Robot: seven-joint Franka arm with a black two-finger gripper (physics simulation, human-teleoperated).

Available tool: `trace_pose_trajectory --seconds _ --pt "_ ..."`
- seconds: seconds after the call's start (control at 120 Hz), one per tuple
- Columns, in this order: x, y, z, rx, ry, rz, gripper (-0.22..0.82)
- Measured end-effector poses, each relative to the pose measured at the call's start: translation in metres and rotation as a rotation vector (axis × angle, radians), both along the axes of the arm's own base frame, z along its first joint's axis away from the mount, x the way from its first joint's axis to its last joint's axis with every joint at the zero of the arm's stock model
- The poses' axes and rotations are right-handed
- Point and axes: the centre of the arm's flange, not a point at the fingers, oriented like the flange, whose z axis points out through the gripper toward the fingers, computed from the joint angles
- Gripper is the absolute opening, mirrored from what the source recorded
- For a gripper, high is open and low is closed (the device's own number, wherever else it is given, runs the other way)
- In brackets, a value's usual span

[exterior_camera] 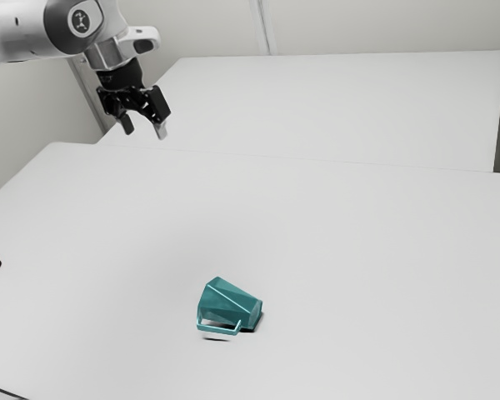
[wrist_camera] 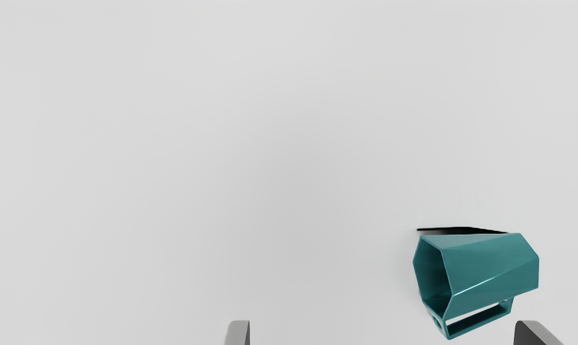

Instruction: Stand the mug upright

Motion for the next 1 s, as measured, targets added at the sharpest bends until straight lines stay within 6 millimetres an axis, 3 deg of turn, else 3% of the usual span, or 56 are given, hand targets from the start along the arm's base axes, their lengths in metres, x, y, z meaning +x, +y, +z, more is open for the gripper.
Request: trace_pose_trajectory --seconds 0.308,0.575,0.667,0.808,1.0 --pt "-0.005 0.004 0.0 -0.003 0.012 0.018 0.6" --pt "-0.058 0.005 -0.026 -0.09 0.125 0.043 0.6" --pt "-0.08 0.0 -0.048 -0.142 0.161 0.048 0.6" --pt "-0.115 -0.001 -0.098 -0.242 0.167 0.076 0.6" --pt "-0.114 0.002 -0.165 -0.409 0.136 0.128 0.6"
